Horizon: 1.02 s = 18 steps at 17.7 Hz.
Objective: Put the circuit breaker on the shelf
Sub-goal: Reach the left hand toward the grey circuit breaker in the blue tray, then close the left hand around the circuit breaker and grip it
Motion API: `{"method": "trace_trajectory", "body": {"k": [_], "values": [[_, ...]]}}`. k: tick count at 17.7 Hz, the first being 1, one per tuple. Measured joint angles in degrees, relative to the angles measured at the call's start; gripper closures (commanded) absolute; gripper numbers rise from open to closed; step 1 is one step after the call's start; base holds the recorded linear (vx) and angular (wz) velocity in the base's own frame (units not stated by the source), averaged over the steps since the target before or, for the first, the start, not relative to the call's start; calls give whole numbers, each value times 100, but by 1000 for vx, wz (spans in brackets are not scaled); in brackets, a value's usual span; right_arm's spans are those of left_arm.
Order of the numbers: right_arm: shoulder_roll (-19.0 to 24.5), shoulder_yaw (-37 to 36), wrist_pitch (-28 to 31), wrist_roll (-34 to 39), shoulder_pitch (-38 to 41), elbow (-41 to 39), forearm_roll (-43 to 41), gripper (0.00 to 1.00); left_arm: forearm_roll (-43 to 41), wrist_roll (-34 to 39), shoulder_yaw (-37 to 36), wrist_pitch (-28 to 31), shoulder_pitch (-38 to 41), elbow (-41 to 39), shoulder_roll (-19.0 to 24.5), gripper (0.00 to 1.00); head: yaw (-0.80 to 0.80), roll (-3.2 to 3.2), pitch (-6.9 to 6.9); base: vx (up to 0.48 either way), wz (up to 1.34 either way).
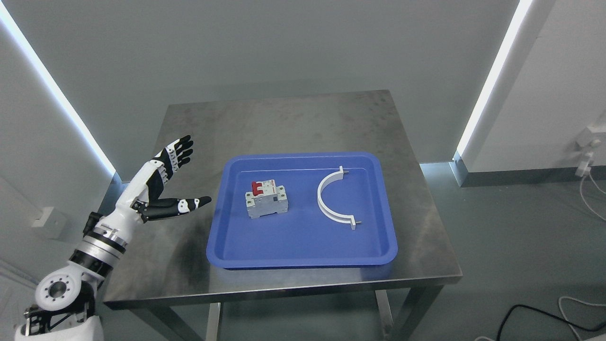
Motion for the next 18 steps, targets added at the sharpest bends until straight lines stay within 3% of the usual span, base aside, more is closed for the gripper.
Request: {"method": "trace_trajectory", "body": {"k": [10,18], "values": [[0,0,0,0,-1,0,0,0,-548,-285,-1018,591,-327,-3,348,5,0,0,0,-2,0],[0,0,0,0,-1,0,0,0,-811,-327,-1590,1194,-600,-15,326,12,0,0,0,4,21]]}}
